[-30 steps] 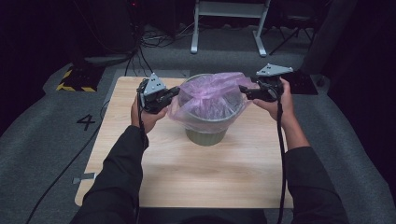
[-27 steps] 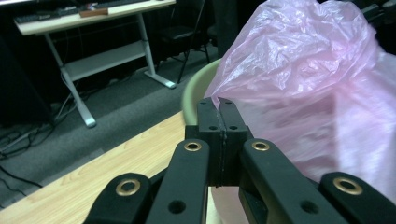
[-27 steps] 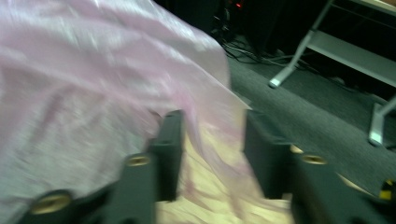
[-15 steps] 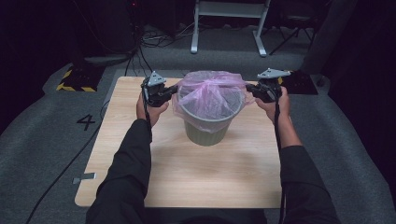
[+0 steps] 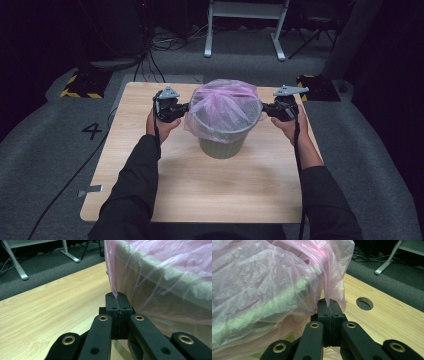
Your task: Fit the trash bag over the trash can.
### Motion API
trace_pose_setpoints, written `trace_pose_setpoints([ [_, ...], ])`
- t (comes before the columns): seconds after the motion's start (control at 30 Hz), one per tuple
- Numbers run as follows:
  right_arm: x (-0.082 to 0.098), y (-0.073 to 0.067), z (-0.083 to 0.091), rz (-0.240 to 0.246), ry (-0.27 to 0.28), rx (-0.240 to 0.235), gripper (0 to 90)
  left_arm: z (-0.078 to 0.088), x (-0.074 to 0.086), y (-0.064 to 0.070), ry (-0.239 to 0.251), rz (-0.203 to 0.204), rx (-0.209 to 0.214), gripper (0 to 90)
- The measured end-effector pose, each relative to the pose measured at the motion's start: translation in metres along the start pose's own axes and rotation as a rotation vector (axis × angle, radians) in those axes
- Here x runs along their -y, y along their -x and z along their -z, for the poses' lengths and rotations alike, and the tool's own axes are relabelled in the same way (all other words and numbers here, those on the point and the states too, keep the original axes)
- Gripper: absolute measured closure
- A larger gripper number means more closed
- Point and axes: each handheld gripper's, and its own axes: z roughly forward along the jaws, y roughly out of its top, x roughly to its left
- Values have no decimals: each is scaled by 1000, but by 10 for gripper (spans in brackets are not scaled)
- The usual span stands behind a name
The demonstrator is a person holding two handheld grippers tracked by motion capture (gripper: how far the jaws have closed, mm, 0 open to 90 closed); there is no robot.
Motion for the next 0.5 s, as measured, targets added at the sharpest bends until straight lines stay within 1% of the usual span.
trace_pose_setpoints([
  [0.03, 3, -3, 6, -2, 1, -11, 900, 7, 3, 4, 1, -23, 12, 900],
  [0.07, 4, -5, 9, 7, -1, -5, 900, 11, 4, 5, 6, -33, 12, 900],
  [0.1, 5, -7, 12, 28, -5, 13, 900, 11, 4, 5, 6, -33, 12, 900],
  [0.13, 5, -9, 15, 40, -6, 23, 900, 18, 5, 5, 22, -41, 10, 900],
  [0.17, 5, -9, 15, 40, -6, 23, 900, 18, 5, 5, 22, -41, 10, 900],
  [0.2, 4, -10, 21, 41, 7, 36, 900, 24, 5, 3, 54, -35, 6, 900],
  [0.27, 1, -10, 27, 34, 31, 58, 900, 29, 2, 0, 89, -22, -5, 900],
  [0.33, -5, -7, 31, 16, 56, 79, 900, 30, -2, -3, 101, -10, -27, 900],
  [0.37, -5, -7, 31, 16, 56, 79, 900, 30, -2, -3, 101, -10, -27, 900],
  [0.4, -11, -4, 31, -8, 71, 105, 900, 25, -8, -6, 84, -9, -58, 900],
  [0.43, -14, -3, 29, -18, 75, 114, 900, 21, -10, -7, 63, -4, -63, 900],
  [0.47, -16, -1, 27, -29, 72, 120, 900, 21, -10, -7, 63, -4, -63, 900],
  [0.5, -18, 2, 23, -44, 60, 126, 900, 16, -11, -9, 37, 3, -75, 900],
])
